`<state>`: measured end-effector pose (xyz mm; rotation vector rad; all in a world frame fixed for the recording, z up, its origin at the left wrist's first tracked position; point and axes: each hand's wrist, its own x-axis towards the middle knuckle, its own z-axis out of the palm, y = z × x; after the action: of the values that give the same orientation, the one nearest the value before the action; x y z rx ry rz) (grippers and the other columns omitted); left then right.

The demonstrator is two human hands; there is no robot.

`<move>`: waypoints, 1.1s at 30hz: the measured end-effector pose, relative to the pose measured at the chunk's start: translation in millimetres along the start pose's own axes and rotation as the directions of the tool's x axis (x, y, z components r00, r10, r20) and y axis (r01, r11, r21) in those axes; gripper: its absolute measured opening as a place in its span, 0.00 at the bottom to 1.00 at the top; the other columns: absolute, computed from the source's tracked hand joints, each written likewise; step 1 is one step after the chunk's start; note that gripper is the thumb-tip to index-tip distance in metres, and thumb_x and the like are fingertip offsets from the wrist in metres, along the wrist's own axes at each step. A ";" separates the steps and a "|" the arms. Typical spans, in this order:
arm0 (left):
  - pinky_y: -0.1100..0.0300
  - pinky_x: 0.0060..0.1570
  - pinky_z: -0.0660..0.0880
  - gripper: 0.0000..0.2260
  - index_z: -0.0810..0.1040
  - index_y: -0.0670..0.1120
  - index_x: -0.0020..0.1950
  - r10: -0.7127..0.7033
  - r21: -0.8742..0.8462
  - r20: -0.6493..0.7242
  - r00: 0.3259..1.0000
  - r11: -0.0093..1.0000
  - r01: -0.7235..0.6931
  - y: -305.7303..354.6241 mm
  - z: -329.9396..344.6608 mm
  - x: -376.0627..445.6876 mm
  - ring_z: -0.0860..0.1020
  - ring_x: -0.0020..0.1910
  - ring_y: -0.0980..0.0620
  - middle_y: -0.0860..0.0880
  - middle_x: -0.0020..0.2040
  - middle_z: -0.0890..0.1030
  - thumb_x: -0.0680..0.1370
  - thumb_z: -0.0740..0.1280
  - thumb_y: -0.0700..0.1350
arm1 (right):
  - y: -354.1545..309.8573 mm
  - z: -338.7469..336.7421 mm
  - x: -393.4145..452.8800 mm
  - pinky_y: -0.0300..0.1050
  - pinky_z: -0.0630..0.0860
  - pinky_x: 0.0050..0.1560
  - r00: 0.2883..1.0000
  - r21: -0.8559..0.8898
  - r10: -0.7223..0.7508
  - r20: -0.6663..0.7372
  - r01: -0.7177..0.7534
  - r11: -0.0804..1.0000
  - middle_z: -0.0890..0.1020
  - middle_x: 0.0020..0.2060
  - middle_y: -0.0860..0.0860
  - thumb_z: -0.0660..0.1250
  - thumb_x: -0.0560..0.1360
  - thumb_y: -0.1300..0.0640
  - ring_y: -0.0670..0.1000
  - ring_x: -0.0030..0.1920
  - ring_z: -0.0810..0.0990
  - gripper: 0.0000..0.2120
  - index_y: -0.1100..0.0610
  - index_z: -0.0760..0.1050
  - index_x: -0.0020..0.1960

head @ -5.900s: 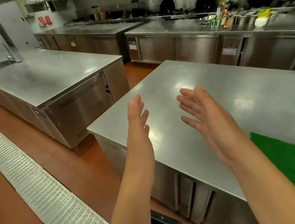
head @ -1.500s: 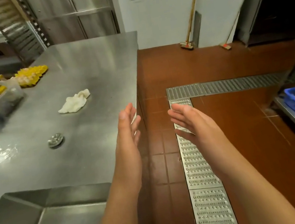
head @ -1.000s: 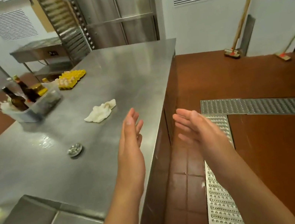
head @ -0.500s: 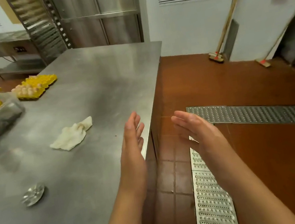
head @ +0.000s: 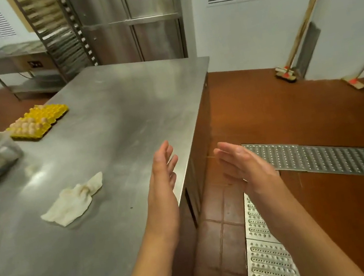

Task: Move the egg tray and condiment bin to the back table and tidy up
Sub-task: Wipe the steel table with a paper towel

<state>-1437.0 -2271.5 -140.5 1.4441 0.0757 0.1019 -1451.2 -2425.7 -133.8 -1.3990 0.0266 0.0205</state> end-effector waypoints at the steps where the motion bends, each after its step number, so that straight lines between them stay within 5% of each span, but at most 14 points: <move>1: 0.52 0.74 0.62 0.30 0.71 0.65 0.67 0.003 0.005 -0.018 1.000 1.000 -0.003 0.0 4.8 11.2 0.72 0.66 0.65 0.63 0.68 0.75 0.68 0.54 0.74 | -2.3 -2.5 16.1 0.31 0.76 0.57 1.000 0.018 0.001 0.022 -0.001 1.000 0.83 0.58 0.42 0.59 0.68 0.36 0.38 0.60 0.79 0.29 0.47 0.76 0.64; 6: 0.53 0.73 0.63 0.29 0.71 0.63 0.68 0.004 0.015 -0.183 0.983 1.000 -0.002 0.3 1.3 46.3 0.73 0.66 0.65 0.62 0.68 0.75 0.71 0.54 0.72 | -1.7 7.1 84.1 0.43 0.75 0.63 0.988 0.082 0.058 0.142 -0.070 0.994 0.81 0.60 0.46 0.60 0.65 0.36 0.43 0.64 0.78 0.30 0.48 0.76 0.62; 9: 0.53 0.74 0.62 0.26 0.69 0.61 0.70 -0.014 0.023 -0.288 0.958 1.000 0.021 -4.6 -20.1 54.5 0.72 0.67 0.65 0.61 0.69 0.73 0.77 0.53 0.70 | 7.7 28.9 110.3 0.41 0.75 0.60 0.969 0.086 0.102 0.226 -0.124 0.989 0.81 0.60 0.47 0.61 0.64 0.37 0.46 0.64 0.78 0.28 0.48 0.76 0.60; 13: 0.51 0.75 0.60 0.29 0.68 0.59 0.70 -0.041 -0.008 -0.418 0.908 0.999 0.041 -12.7 -57.4 80.7 0.72 0.67 0.64 0.60 0.70 0.73 0.73 0.52 0.68 | 24.4 63.5 148.7 0.43 0.75 0.62 0.930 0.025 0.171 0.325 -0.189 0.982 0.81 0.60 0.47 0.60 0.68 0.40 0.46 0.64 0.78 0.25 0.49 0.77 0.61; 23: 0.50 0.74 0.60 0.29 0.70 0.66 0.68 -0.036 -0.037 -0.531 0.847 0.999 0.019 -43.4 -138.6 165.9 0.70 0.69 0.63 0.65 0.69 0.73 0.69 0.54 0.73 | 53.4 158.5 234.0 0.46 0.74 0.65 0.864 -0.151 0.191 0.466 -0.135 0.979 0.82 0.60 0.44 0.62 0.67 0.37 0.43 0.63 0.78 0.27 0.47 0.77 0.62; 26: 0.58 0.72 0.61 0.32 0.70 0.62 0.71 -0.086 -0.037 -0.616 0.783 0.996 0.080 -57.0 -169.8 181.3 0.68 0.71 0.62 0.63 0.71 0.72 0.69 0.58 0.72 | 72.2 183.1 253.7 0.47 0.74 0.66 0.853 -0.210 0.212 0.477 -0.124 0.970 0.82 0.59 0.43 0.63 0.74 0.41 0.41 0.61 0.79 0.20 0.47 0.77 0.63; 29: 0.73 0.59 0.60 0.25 0.69 0.61 0.73 -0.134 -0.010 -0.656 0.743 0.986 0.168 -72.3 -200.4 176.7 0.65 0.71 0.65 0.63 0.72 0.70 0.78 0.58 0.67 | 91.0 203.5 261.6 0.47 0.75 0.65 0.829 -0.262 0.276 0.487 -0.163 0.951 0.83 0.58 0.44 0.62 0.80 0.48 0.42 0.59 0.80 0.13 0.47 0.78 0.62; 33: 0.71 0.59 0.61 0.21 0.70 0.58 0.72 -0.148 0.020 -0.733 0.664 0.971 0.238 -91.0 -235.0 171.7 0.67 0.70 0.62 0.61 0.71 0.70 0.80 0.58 0.62 | 109.9 230.5 270.8 0.49 0.76 0.65 0.776 -0.318 0.337 0.533 -0.185 0.930 0.83 0.57 0.46 0.61 0.81 0.51 0.43 0.59 0.81 0.12 0.49 0.78 0.62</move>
<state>-1290.9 -2031.2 -258.4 1.4207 0.9153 0.5089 -1182.3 -2180.2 -210.9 -1.5806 -0.3022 0.7146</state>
